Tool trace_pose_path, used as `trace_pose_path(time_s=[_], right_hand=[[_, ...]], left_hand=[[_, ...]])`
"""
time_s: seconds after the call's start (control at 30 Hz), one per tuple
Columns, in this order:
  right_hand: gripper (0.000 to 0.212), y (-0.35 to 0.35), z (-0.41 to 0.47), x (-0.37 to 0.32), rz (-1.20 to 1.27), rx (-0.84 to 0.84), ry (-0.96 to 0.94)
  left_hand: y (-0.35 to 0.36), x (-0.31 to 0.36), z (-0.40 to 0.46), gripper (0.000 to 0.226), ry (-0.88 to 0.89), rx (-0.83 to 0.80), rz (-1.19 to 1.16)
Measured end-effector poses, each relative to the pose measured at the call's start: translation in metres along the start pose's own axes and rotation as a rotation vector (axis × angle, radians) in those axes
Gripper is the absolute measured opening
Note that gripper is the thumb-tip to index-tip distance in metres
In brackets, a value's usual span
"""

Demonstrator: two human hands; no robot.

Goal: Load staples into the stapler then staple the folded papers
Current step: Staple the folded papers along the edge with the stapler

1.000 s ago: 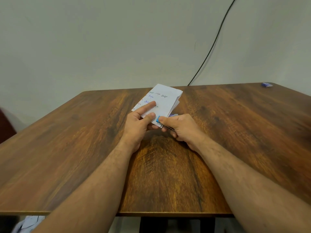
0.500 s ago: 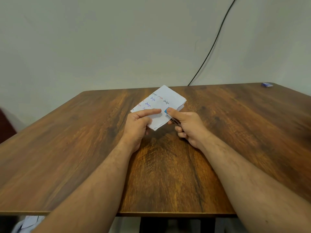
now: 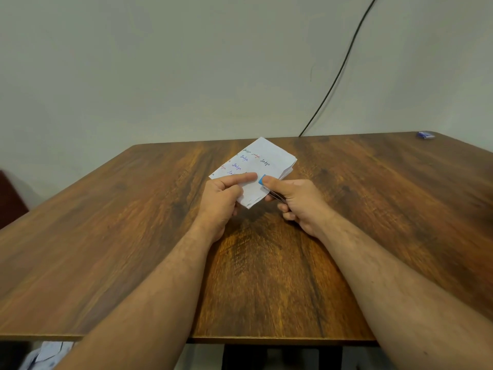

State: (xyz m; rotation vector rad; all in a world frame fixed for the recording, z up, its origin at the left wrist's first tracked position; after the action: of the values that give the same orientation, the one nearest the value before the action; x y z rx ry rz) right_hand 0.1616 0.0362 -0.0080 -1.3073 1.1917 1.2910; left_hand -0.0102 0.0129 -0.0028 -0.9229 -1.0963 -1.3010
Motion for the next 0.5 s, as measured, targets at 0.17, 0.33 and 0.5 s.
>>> trace_pose_path(time_s=[0.17,0.33,0.5], right_hand=[[0.039,-0.0006,-0.0003,0.0003,-0.006,-0.008,0.004],[0.033,-0.0002,-0.0015,0.0001,-0.025,-0.018,-0.012],[0.034,-0.0002,-0.0021,0.0012,-0.046,0.001,-0.020]], left_hand=[[0.0005,-0.0020,0.0006,0.038,-0.001,-0.033,-0.019],[0.0003,-0.0026,0.0025,0.021,0.011,-0.037,-0.063],[0.0010,-0.0016,0.0003,0.025,0.011,-0.037,-0.048]])
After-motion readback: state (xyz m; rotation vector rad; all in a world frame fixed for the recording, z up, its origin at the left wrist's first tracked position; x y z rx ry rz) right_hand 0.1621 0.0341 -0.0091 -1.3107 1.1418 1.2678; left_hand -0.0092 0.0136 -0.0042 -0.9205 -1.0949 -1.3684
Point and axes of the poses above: each hand's wrist, its own z-axis towards the middle knuckle, its own y-axis out of the palm, x = y × z, the point moved 3 cm from there along z, towards the middle knuckle, and after that the axes turned 3 degrees about -z, right-handed, at the moved point
